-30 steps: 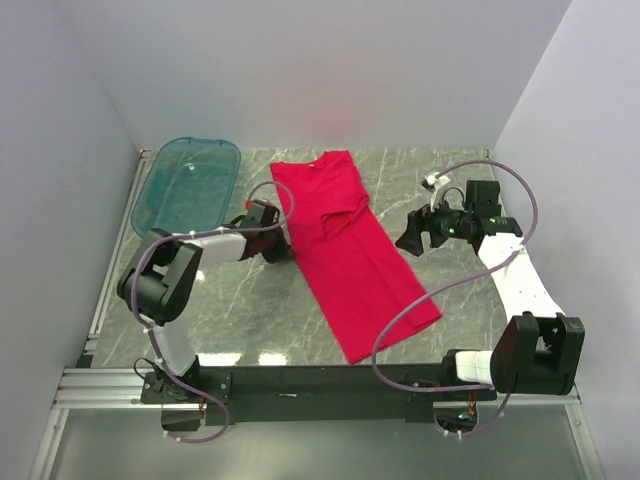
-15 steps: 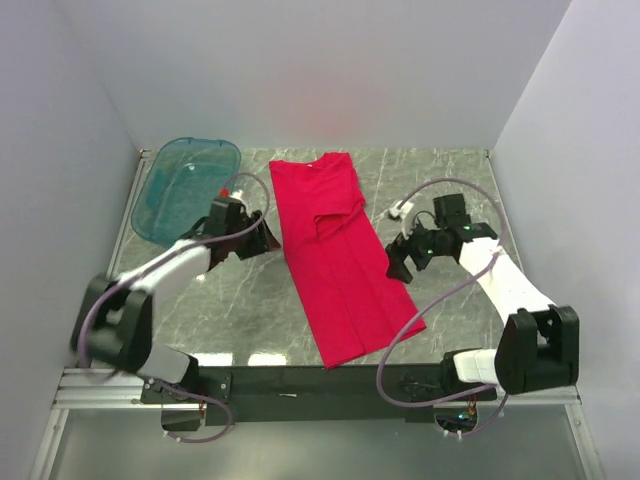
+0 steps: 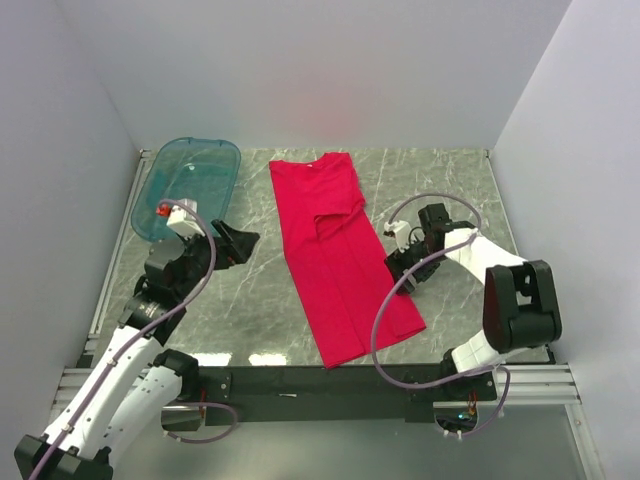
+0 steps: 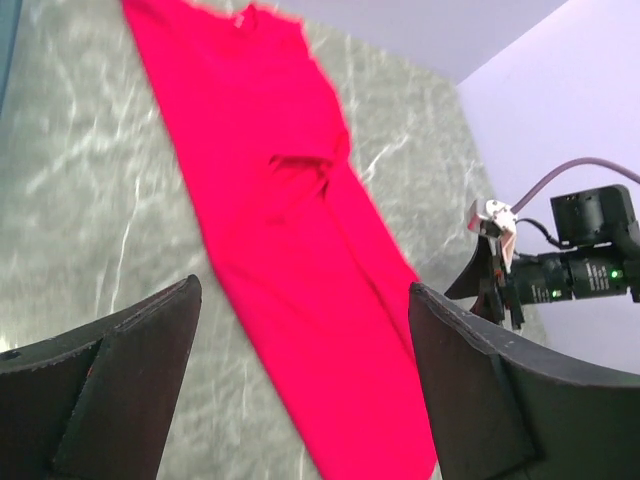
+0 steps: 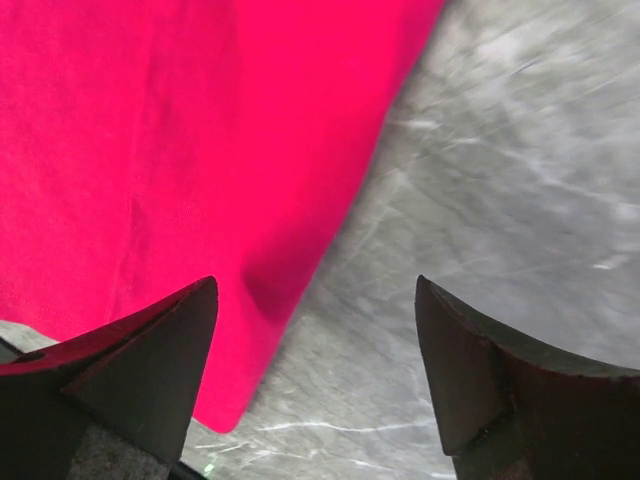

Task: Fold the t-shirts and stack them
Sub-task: Fold the tshirt

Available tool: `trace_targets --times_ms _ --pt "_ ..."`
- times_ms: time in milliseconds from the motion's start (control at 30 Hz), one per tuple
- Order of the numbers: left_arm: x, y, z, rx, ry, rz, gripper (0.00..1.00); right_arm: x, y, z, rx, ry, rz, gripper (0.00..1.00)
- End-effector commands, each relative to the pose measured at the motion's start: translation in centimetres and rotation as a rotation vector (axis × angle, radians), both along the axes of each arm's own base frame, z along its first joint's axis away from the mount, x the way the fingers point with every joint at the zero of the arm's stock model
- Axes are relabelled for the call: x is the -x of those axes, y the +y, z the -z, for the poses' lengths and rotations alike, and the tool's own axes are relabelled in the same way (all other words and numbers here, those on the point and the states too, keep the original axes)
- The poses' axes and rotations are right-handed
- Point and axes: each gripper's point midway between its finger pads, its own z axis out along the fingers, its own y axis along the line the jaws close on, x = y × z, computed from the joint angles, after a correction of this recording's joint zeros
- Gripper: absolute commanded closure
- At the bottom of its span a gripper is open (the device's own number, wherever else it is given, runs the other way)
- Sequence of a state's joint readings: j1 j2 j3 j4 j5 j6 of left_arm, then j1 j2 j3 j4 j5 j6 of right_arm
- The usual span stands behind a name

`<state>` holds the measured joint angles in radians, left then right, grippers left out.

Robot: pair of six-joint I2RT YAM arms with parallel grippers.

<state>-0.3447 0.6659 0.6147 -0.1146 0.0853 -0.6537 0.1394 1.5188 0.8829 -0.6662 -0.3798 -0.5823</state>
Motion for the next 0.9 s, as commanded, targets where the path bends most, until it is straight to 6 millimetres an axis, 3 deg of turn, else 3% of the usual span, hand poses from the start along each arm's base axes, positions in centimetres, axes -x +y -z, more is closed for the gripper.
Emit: trace_targets --times_ms 0,167,400,733,867 --pt "0.7 0.2 1.5 0.032 0.057 -0.016 0.1 0.7 0.4 0.5 -0.012 0.066 -0.01 0.17" --pt "1.4 0.1 1.8 0.047 0.055 -0.004 0.1 1.7 1.0 1.0 -0.051 0.13 -0.022 0.26" --pt "1.8 -0.3 2.3 0.063 0.072 0.023 0.11 3.5 1.7 0.8 -0.101 0.209 -0.066 0.52" --pt "2.6 -0.5 2.6 0.091 0.073 0.039 0.12 5.1 0.5 0.4 -0.043 0.221 -0.061 0.85" --pt "3.0 -0.7 2.8 0.098 0.075 0.058 0.12 6.6 -0.2 0.3 -0.011 0.226 -0.066 0.9"
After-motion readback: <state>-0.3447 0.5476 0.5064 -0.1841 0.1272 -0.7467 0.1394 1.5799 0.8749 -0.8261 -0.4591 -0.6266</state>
